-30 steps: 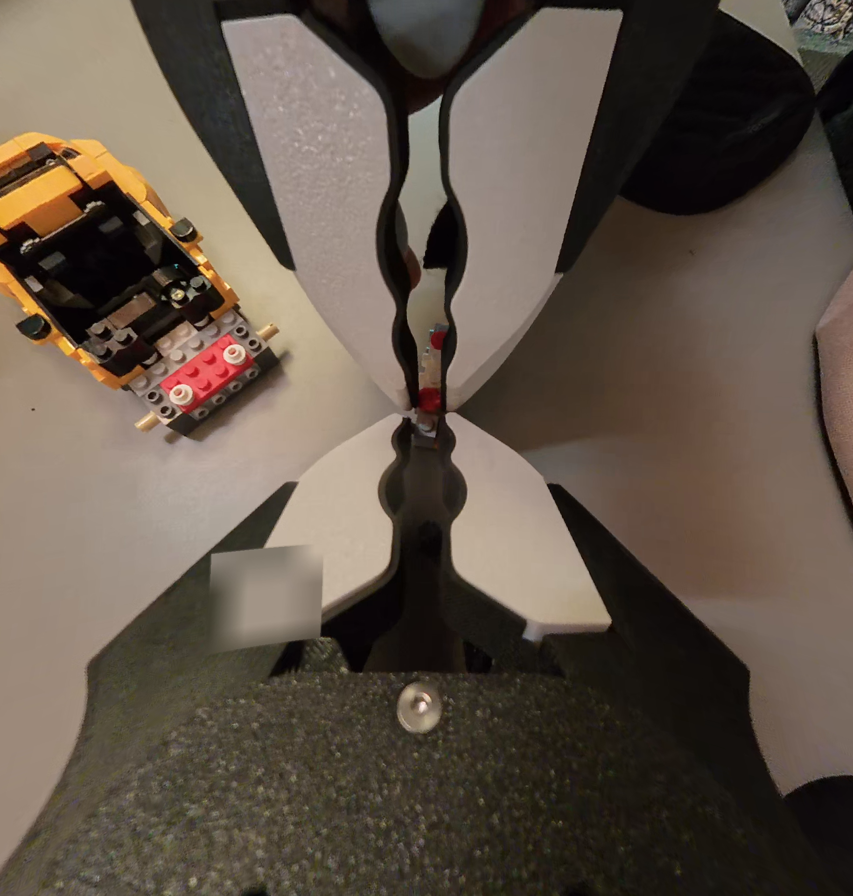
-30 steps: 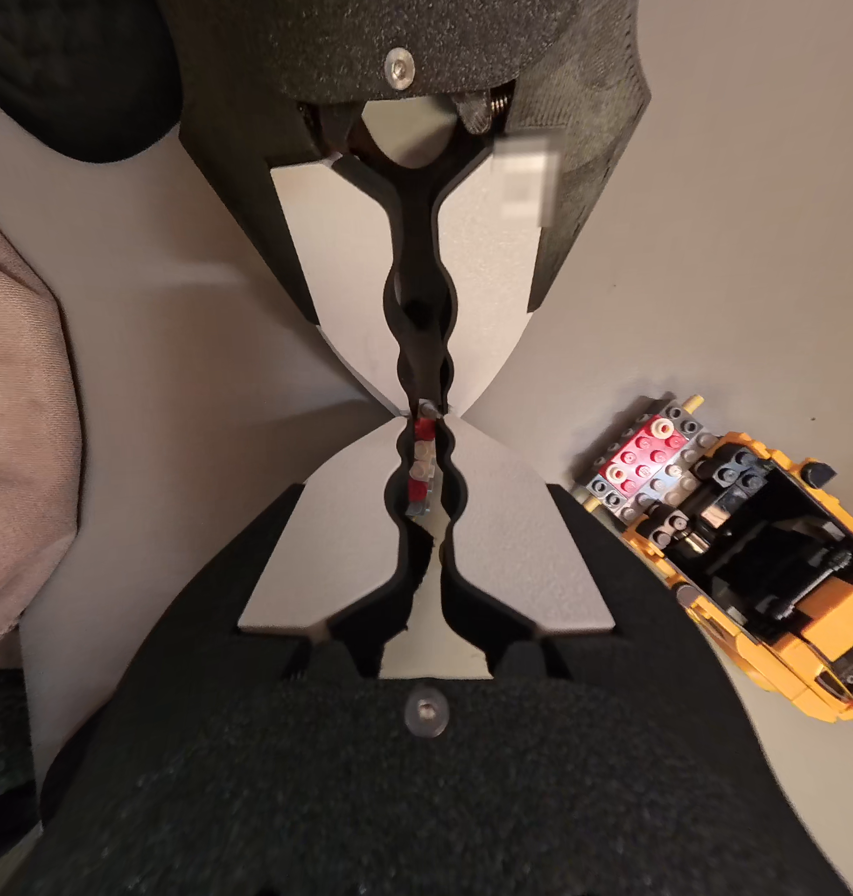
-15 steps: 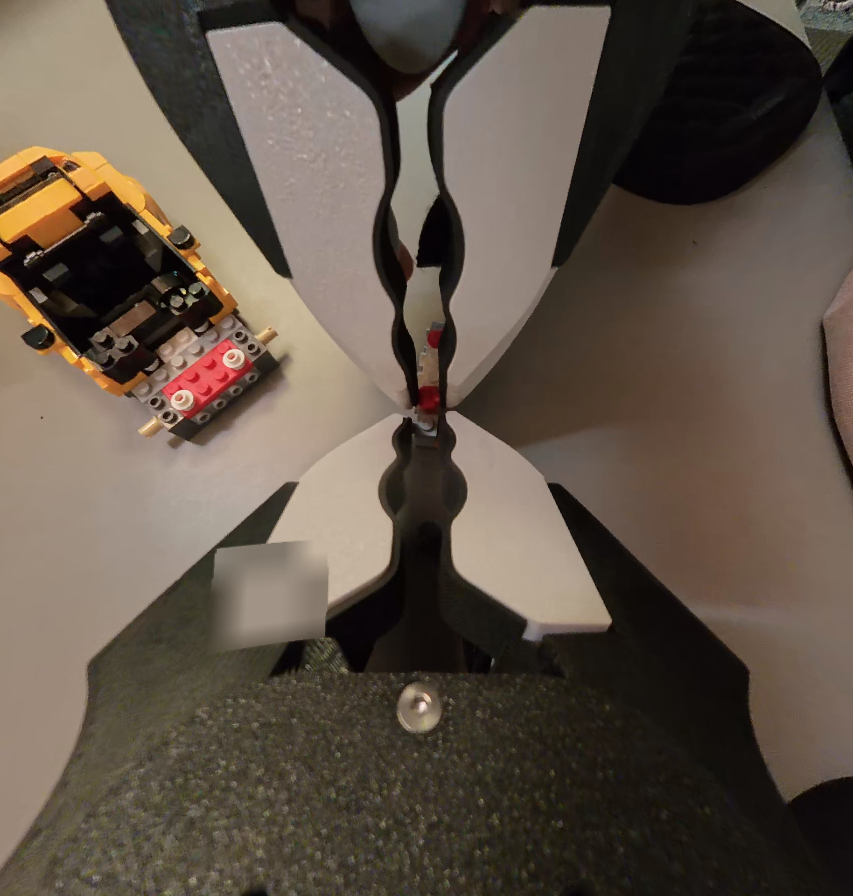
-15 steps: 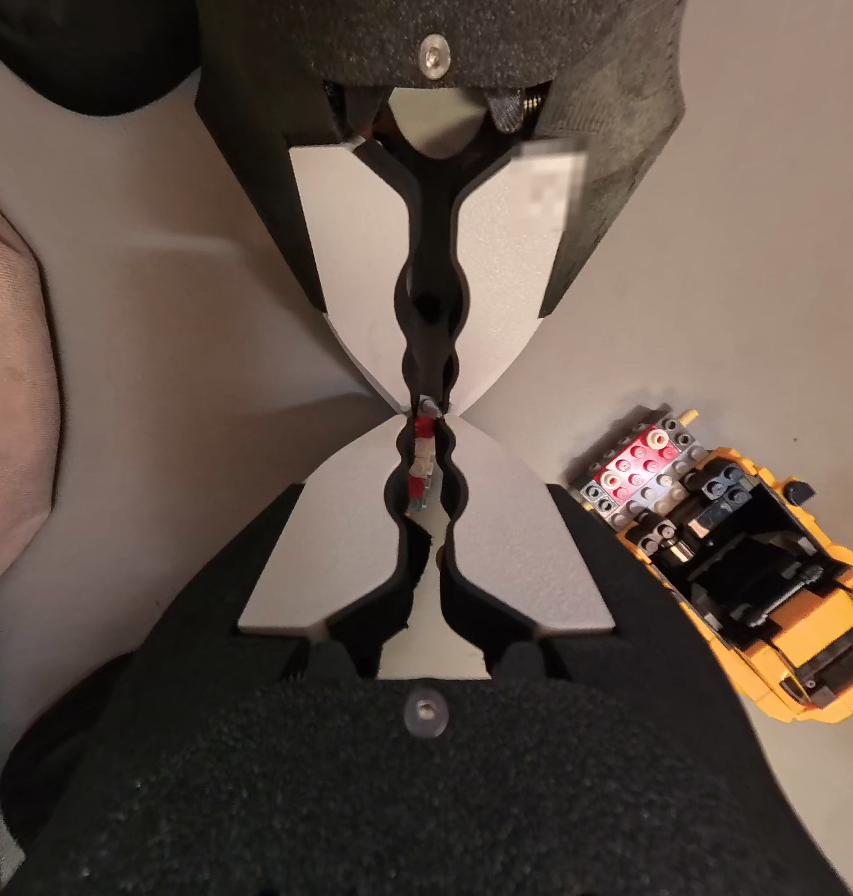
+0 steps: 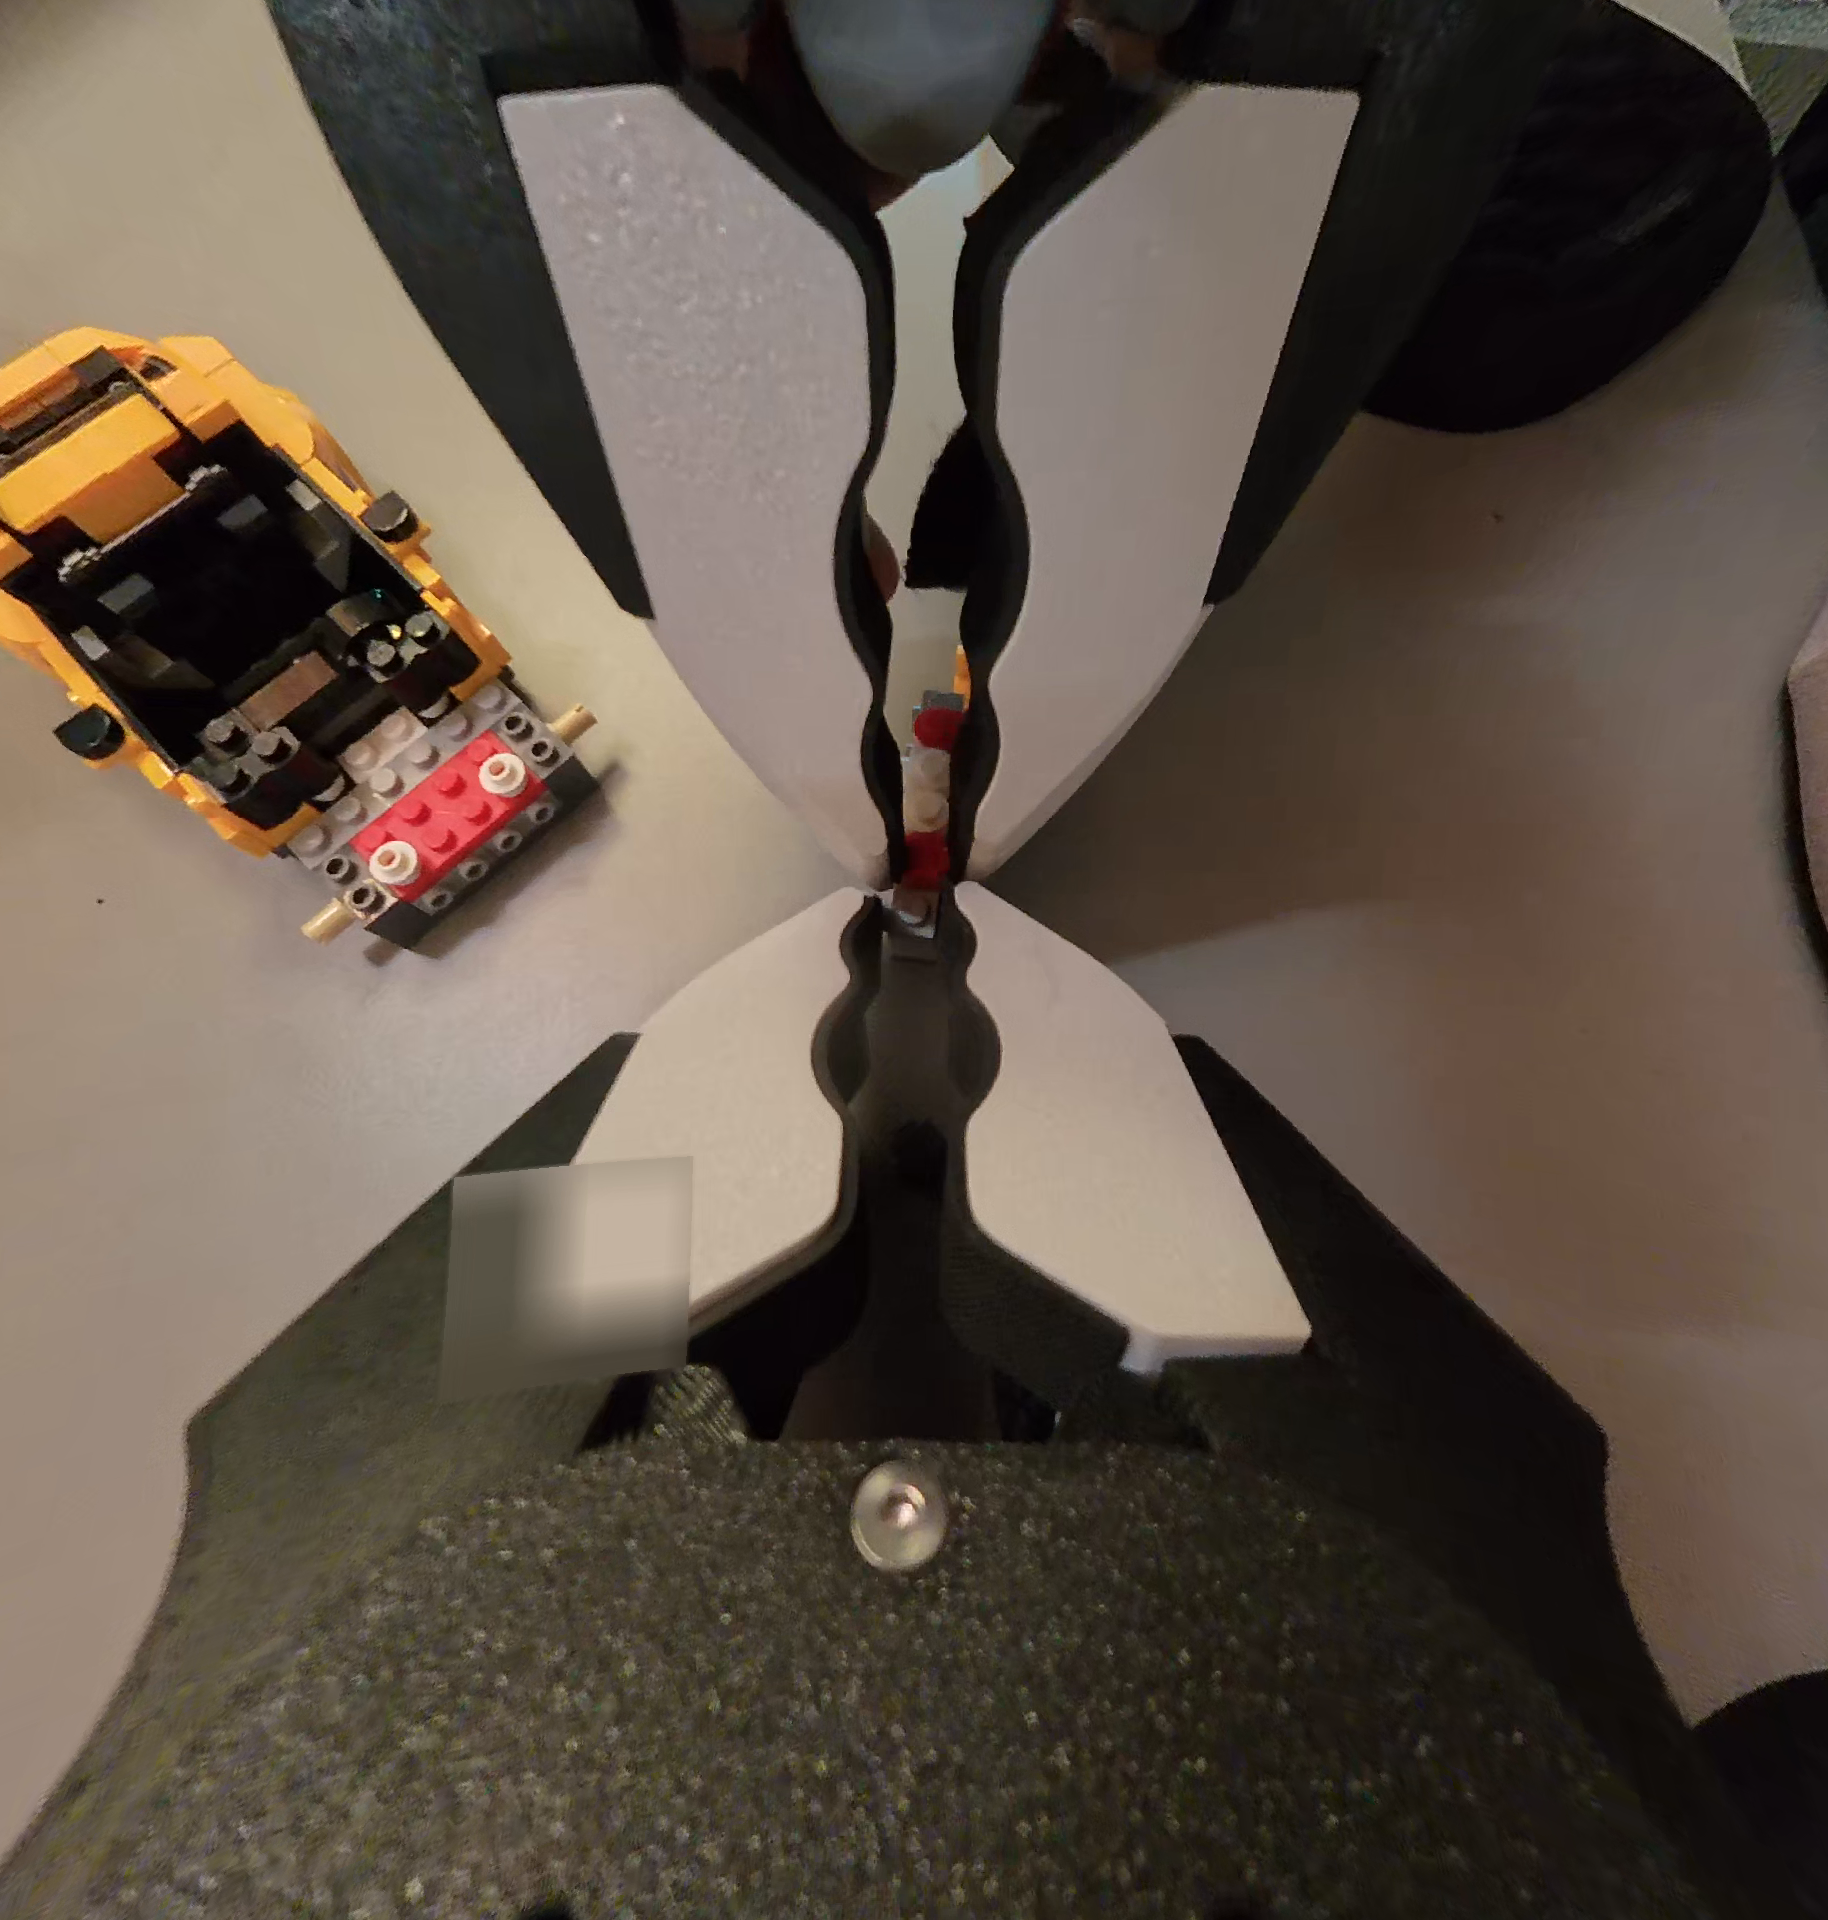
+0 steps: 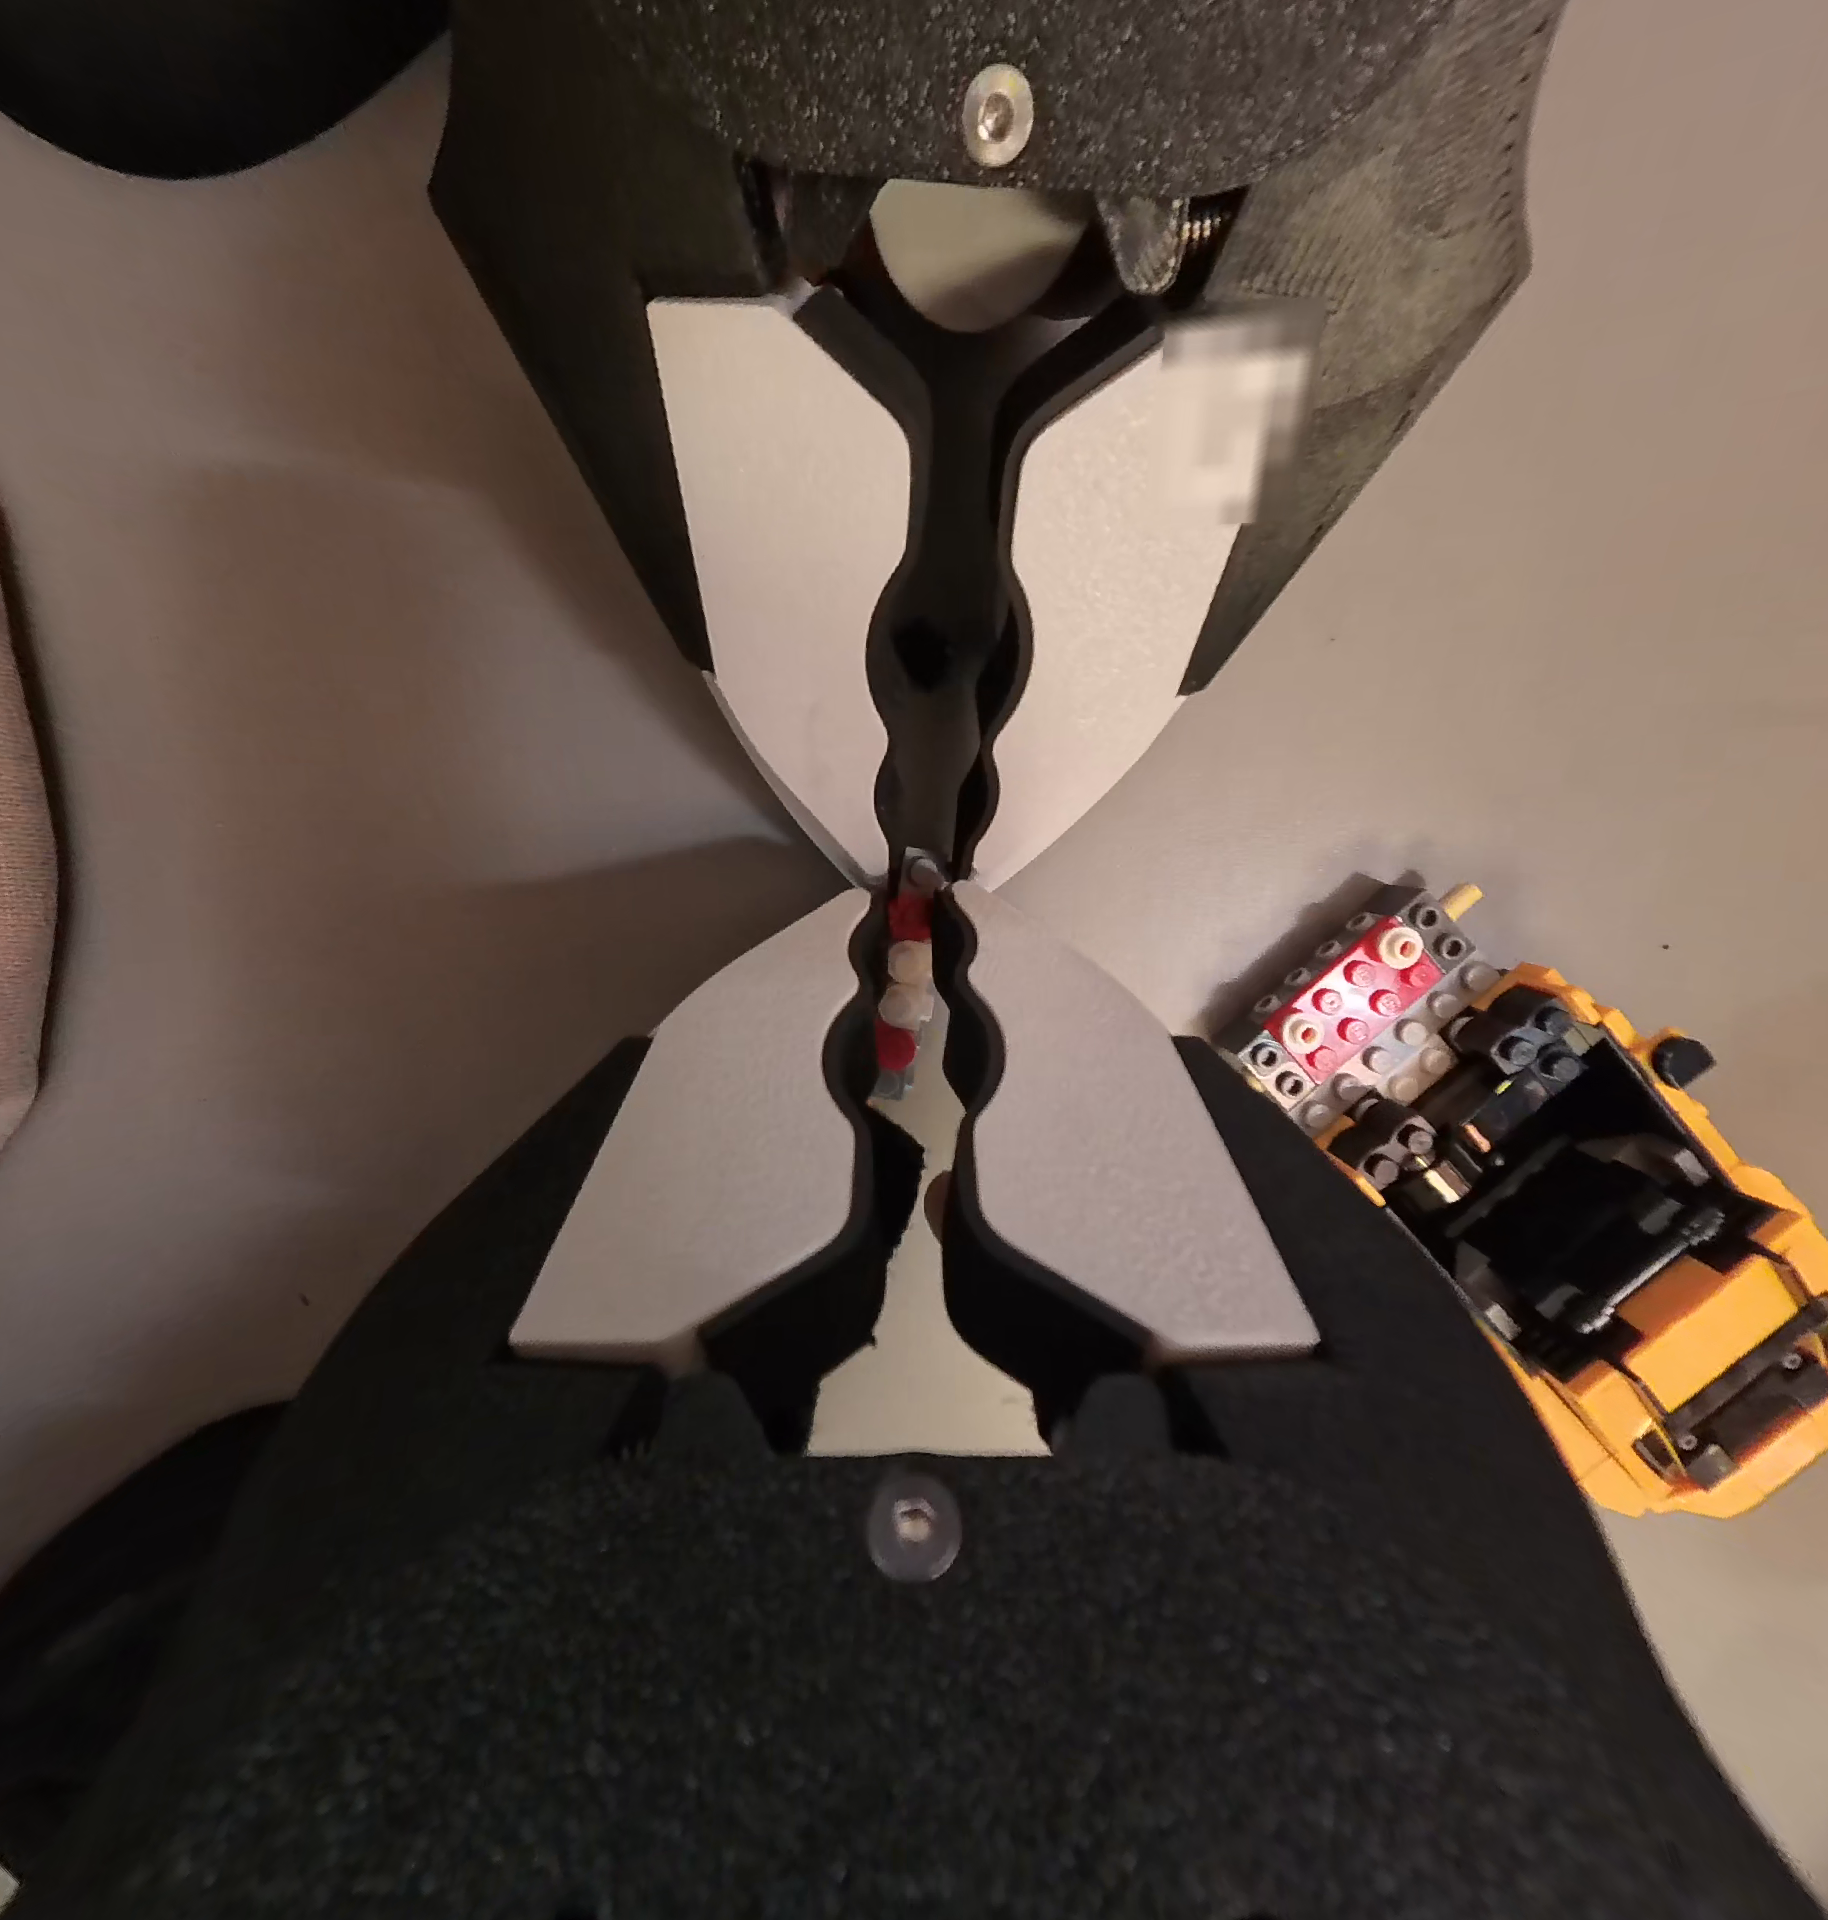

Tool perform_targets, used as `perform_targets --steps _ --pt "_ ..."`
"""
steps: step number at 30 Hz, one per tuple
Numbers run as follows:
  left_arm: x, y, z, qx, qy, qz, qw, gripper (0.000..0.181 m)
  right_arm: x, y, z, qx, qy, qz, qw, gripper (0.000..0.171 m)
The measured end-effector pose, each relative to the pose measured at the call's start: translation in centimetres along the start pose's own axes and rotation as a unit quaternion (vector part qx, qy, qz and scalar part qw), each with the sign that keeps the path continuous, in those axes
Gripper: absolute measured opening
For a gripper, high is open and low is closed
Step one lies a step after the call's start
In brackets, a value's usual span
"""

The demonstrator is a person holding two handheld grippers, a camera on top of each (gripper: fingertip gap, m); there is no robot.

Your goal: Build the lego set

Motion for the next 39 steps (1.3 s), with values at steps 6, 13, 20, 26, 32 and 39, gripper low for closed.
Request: perform_targets --steps 6,13,20,26,32,39 --pt "-0.02 -0.01 0.04 0.003 -0.008 -0.010 1.000 0.011 0.05 -0.16 0.07 -0.004 0.008 -0.020 1.000 0.008" --pt "0.07 0.05 0.20 0.003 -0.015 -0.015 1.000 0.010 0.16 -0.52 0.12 0.017 -0.004 -0.009 1.000 0.013" --pt "0.05 0.10 0.19 0.000 -0.007 -0.004 1.000 0.011 -0.12 -0.35 0.03 0.015 -0.021 -0.013 1.000 0.009" --pt "0.01 0.12 0.18 -0.002 -0.002 0.002 1.000 0.010 0.04 0.31 -0.59 0.014 -0.027 0.002 1.000 0.014" --pt "0.05 0.12 0.17 -0.003 -0.001 0.004 1.000 0.010 -0.28 0.19 -0.16 0.000 -0.031 -0.001 1.000 0.015" --pt "0.04 0.12 0.13 -0.003 0.001 0.006 1.000 0.011 -0.03 0.20 -0.36 -0.015 -0.049 -0.020 0.998 0.010"
Point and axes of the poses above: each gripper's, where its closed fingertips meet, z back along the fingers, y out of its underside, x = y × z across the jaws, the point moved 2 cm from there along z, back along the fingers, and after that the axes turned 8 degrees about z, right-handed, at the moved point
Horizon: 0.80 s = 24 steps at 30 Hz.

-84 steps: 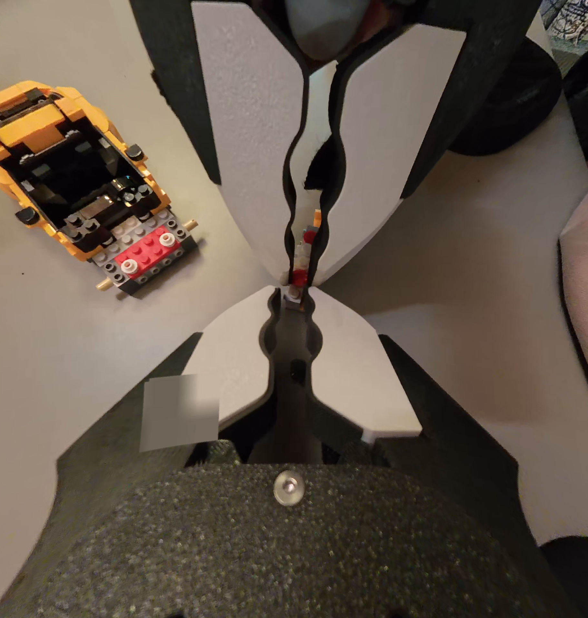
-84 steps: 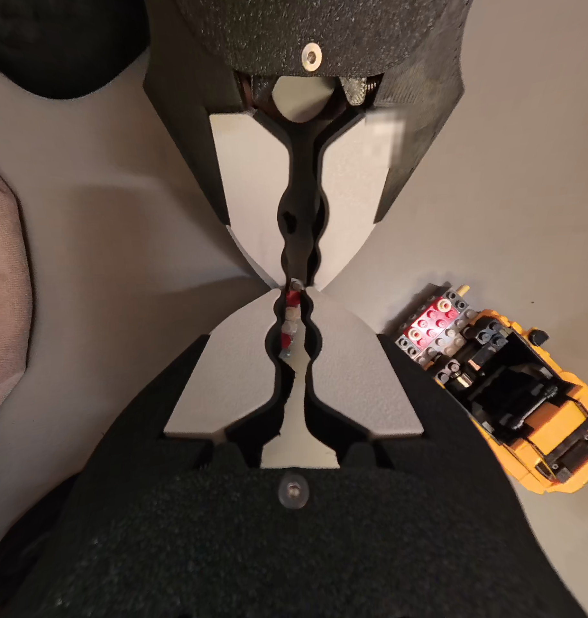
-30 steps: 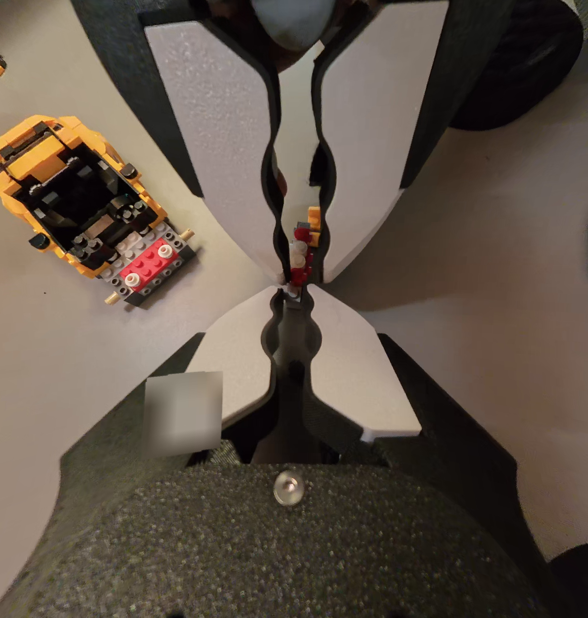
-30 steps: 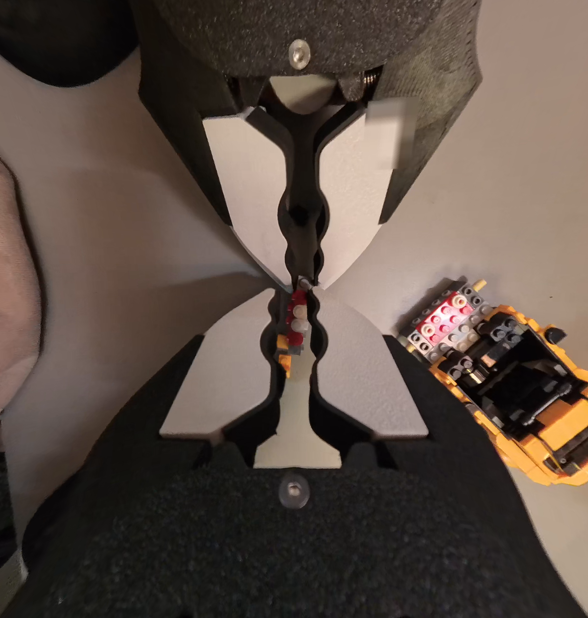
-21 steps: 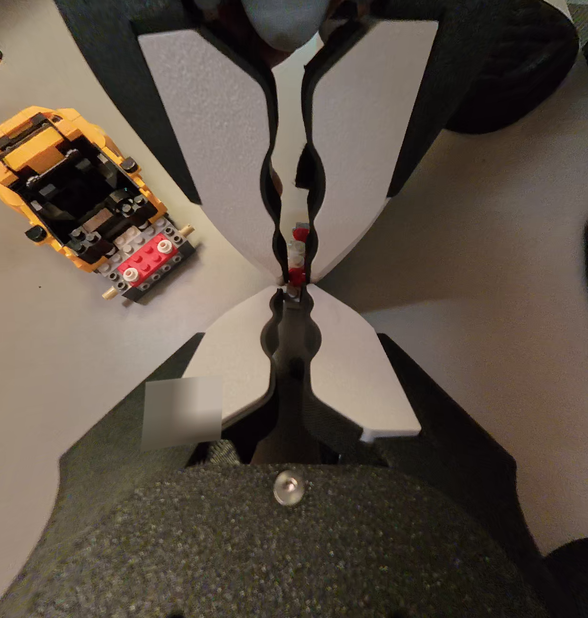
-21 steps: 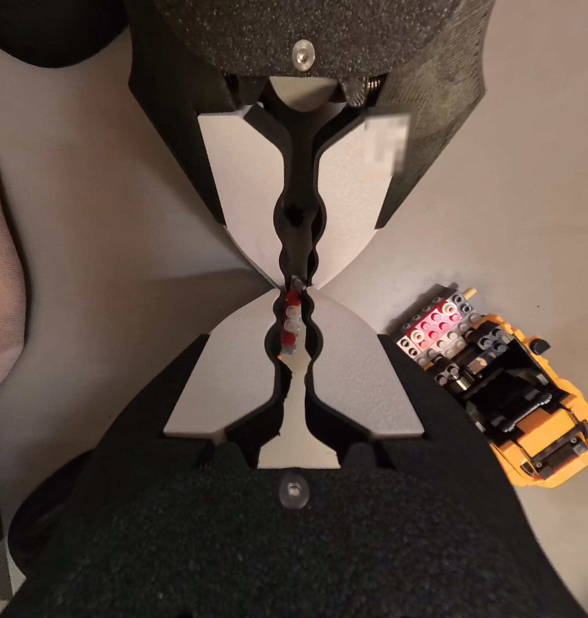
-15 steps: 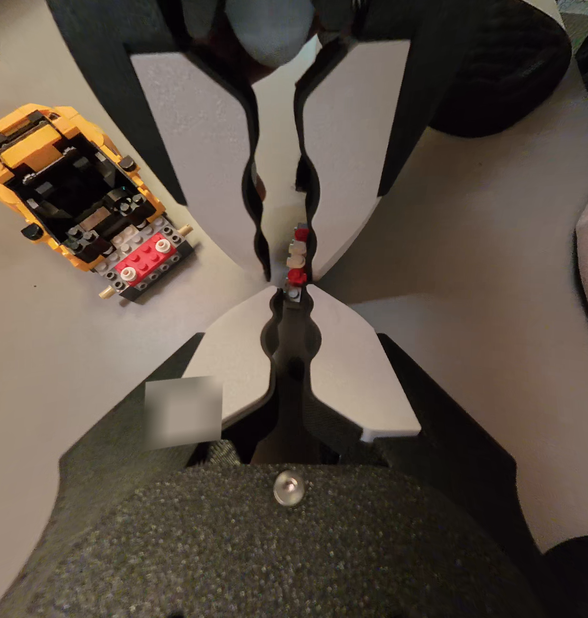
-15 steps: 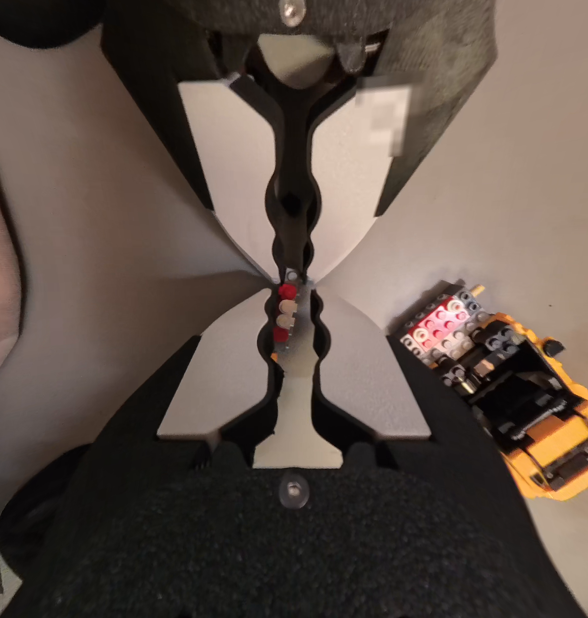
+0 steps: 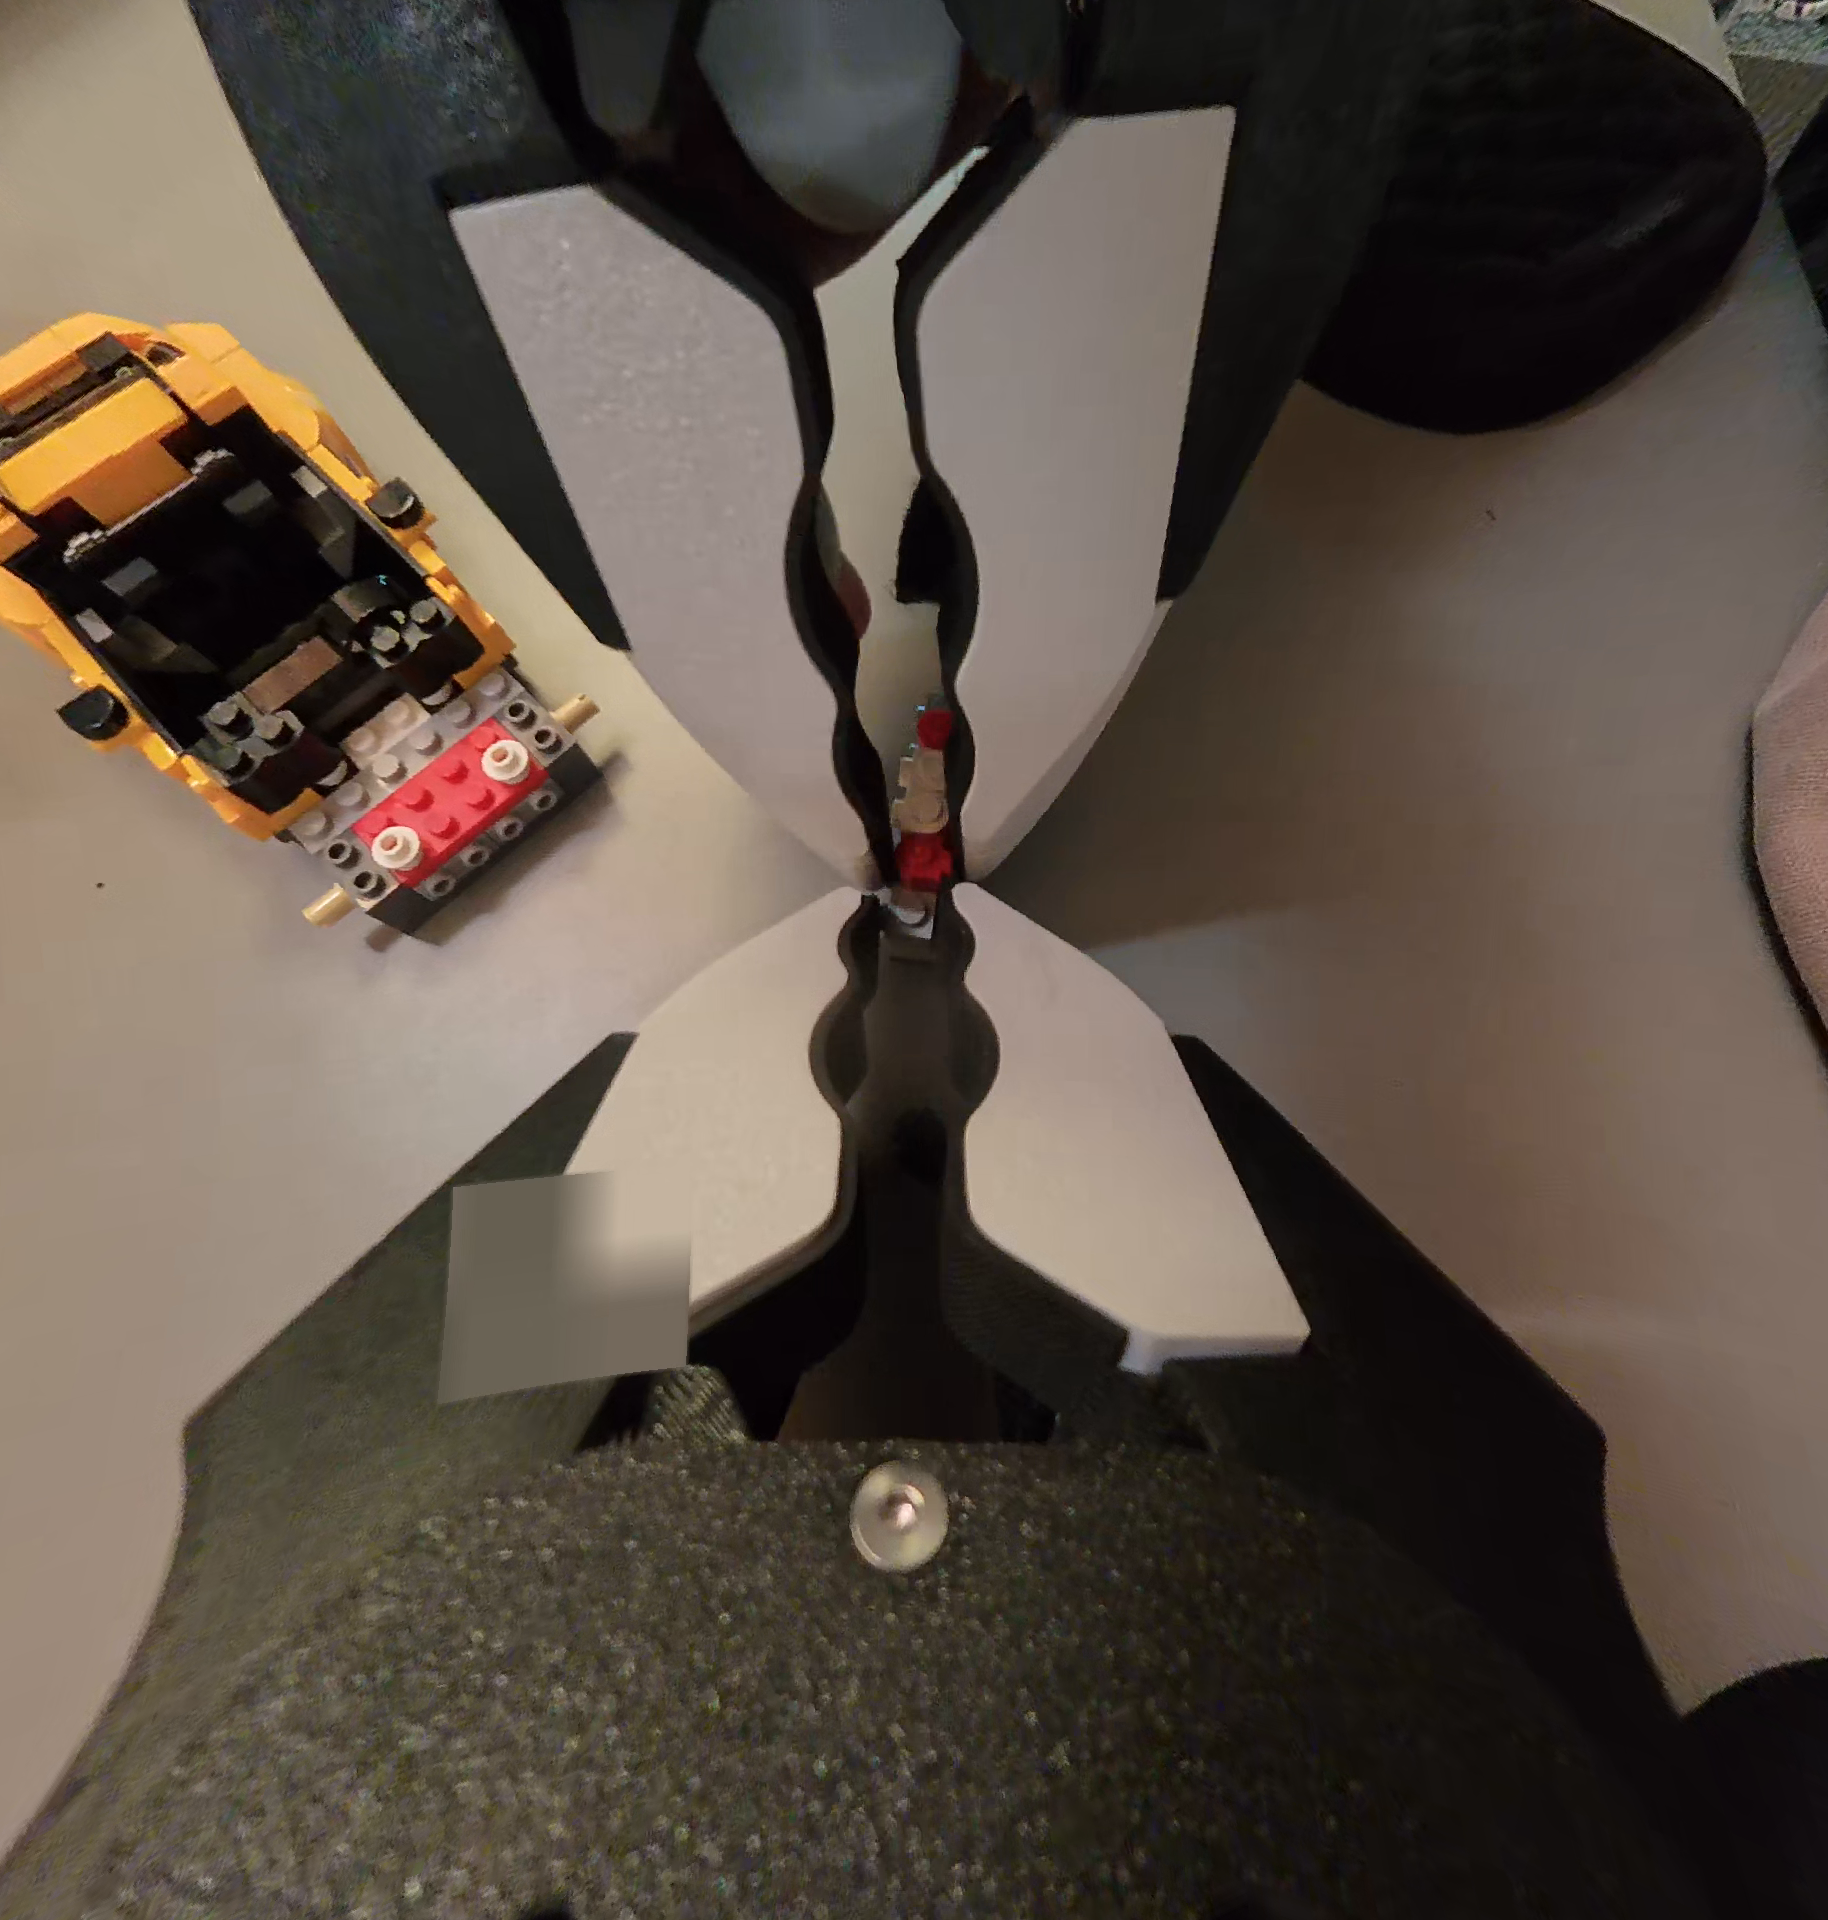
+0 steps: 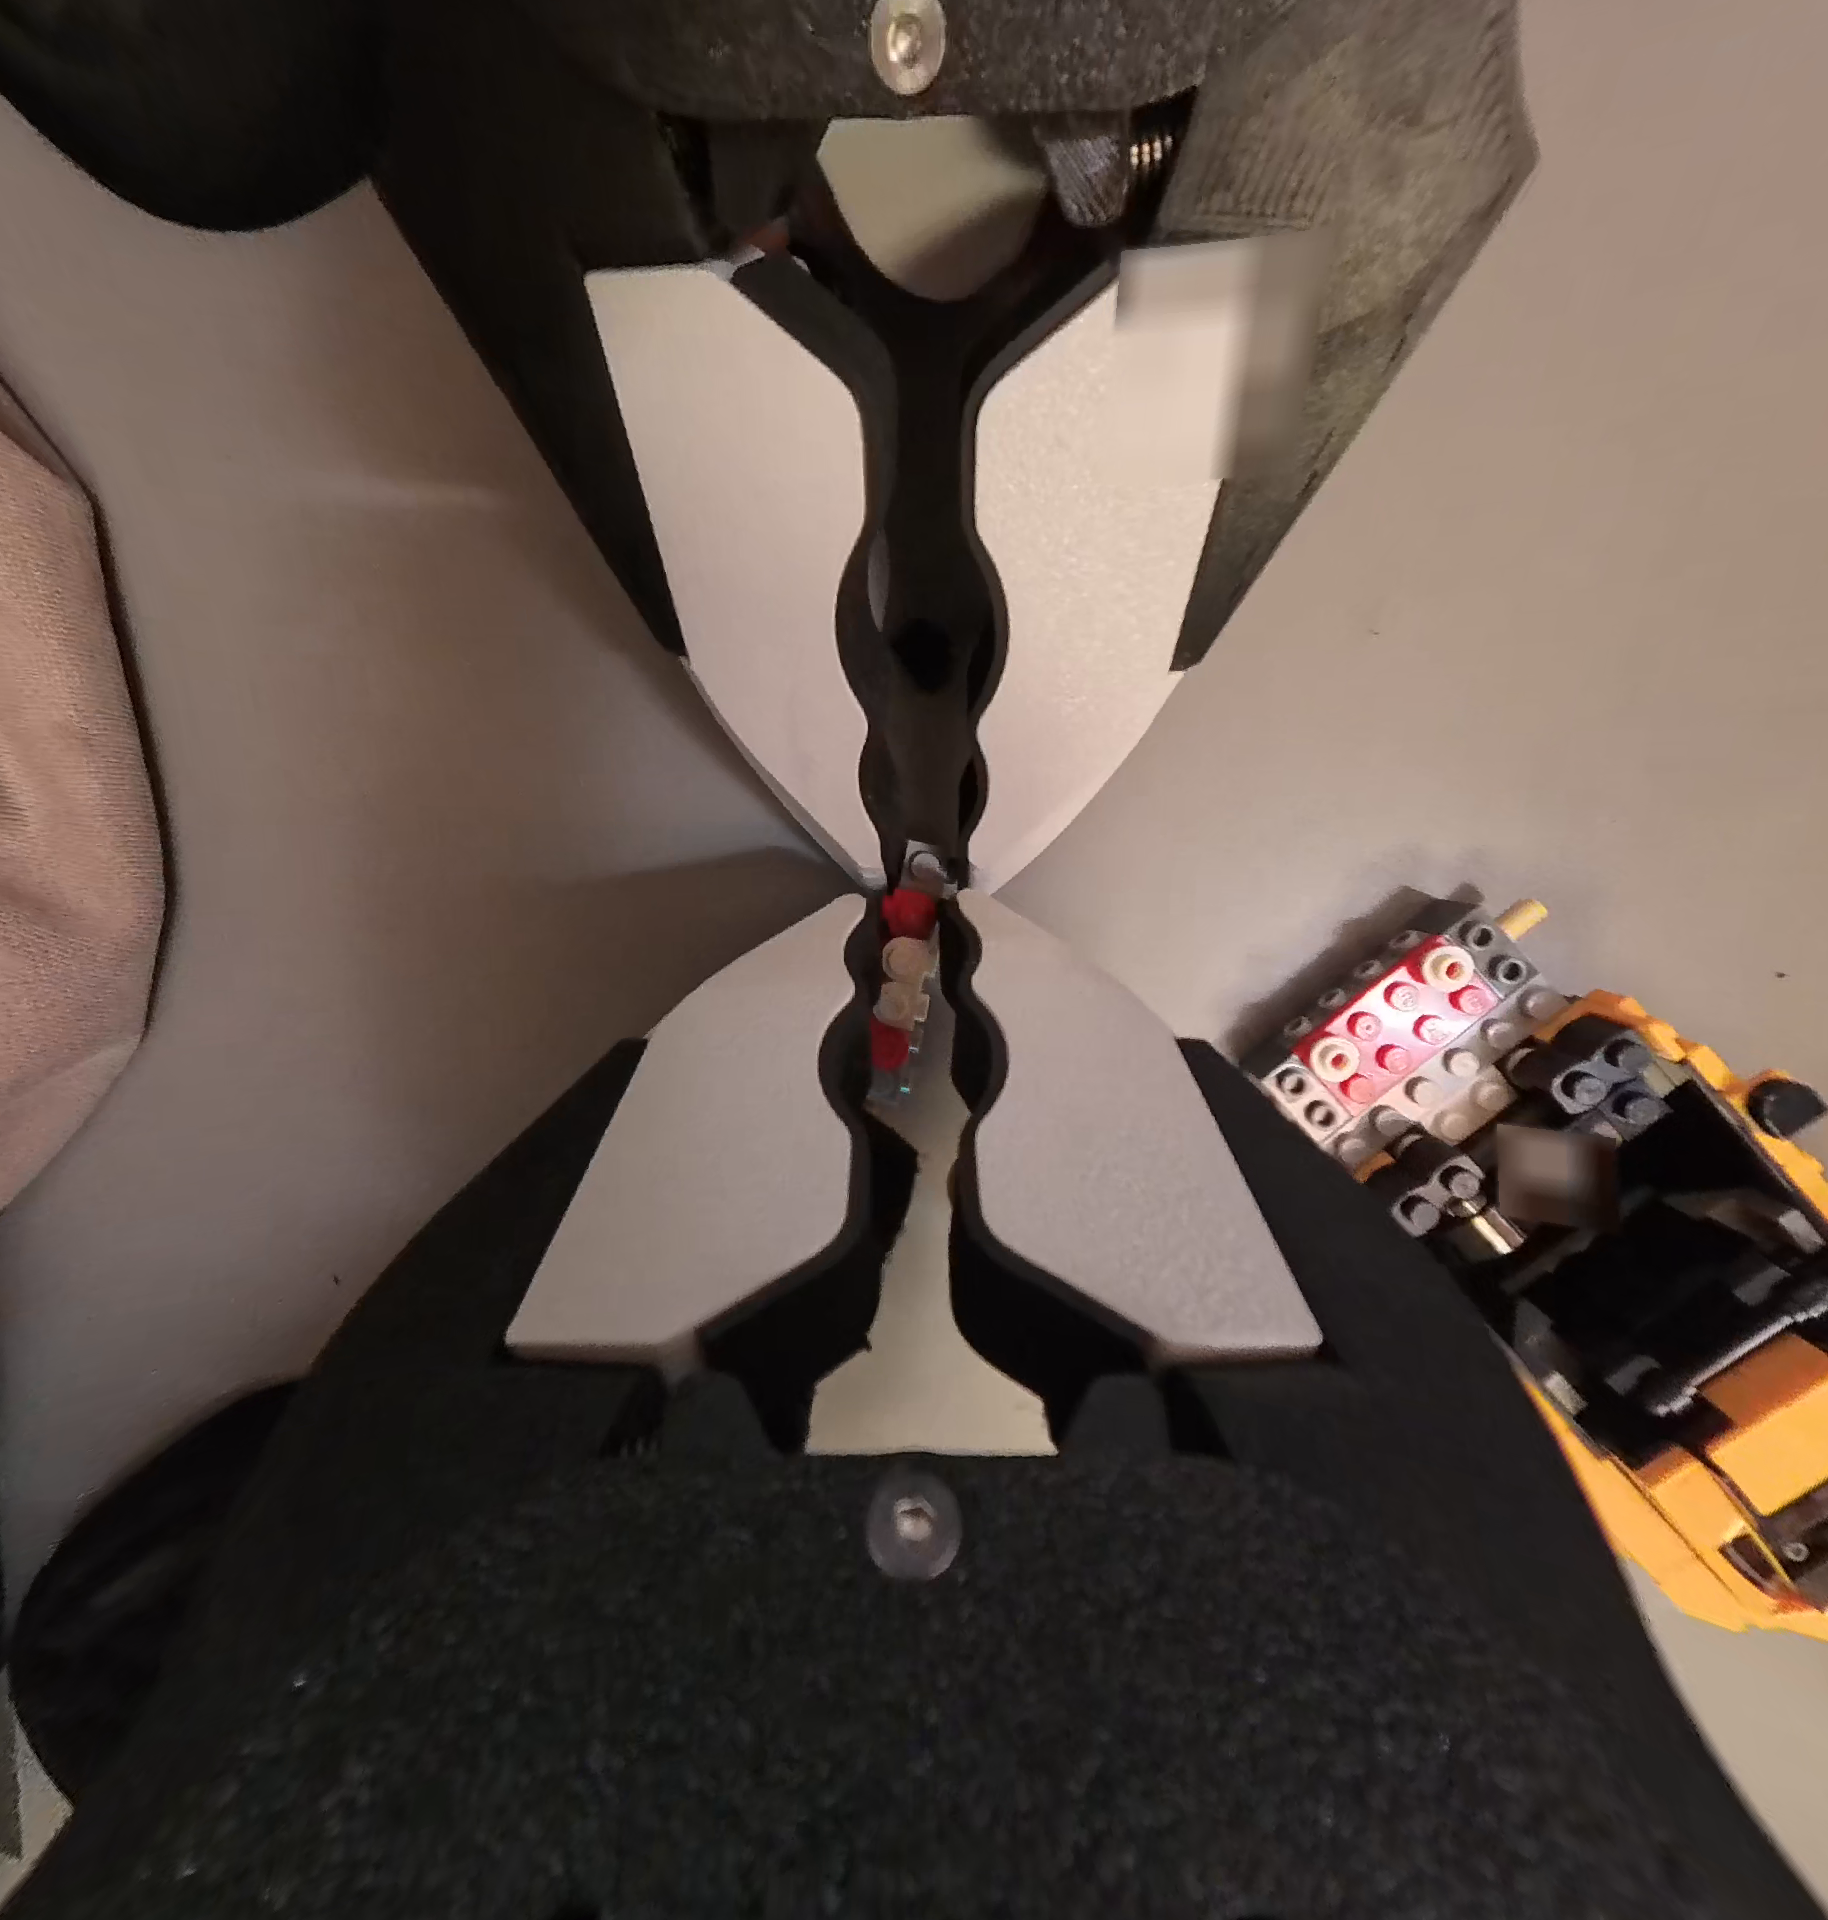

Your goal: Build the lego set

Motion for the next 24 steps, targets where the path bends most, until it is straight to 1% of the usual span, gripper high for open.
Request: perform_targets --steps 4,12,15,17,24 --pt "-0.02 0.02 -0.01 0.001 0.000 0.000 1.000 0.011 0.02 0.02 -0.01 0.004 0.002 0.008 1.000 0.010" --pt "-0.03 0.01 0.00 0.002 -0.002 -0.003 1.000 0.010 0.07 -0.02 -0.01 -0.001 0.009 -0.010 1.000 0.010" --pt "-0.07 0.00 0.00 0.002 -0.003 -0.005 1.000 0.011 0.15 -0.15 0.19 0.000 0.023 0.007 1.000 0.010" --pt "-0.11 0.00 0.00 0.002 -0.002 -0.004 1.000 0.011 0.01 -0.48 0.49 -0.004 0.031 0.016 0.999 0.014" --pt "-0.12 0.01 -0.01 0.001 0.001 -0.001 1.000 0.011 0.13 -0.23 0.06 -0.003 0.010 0.008 1.000 0.010"
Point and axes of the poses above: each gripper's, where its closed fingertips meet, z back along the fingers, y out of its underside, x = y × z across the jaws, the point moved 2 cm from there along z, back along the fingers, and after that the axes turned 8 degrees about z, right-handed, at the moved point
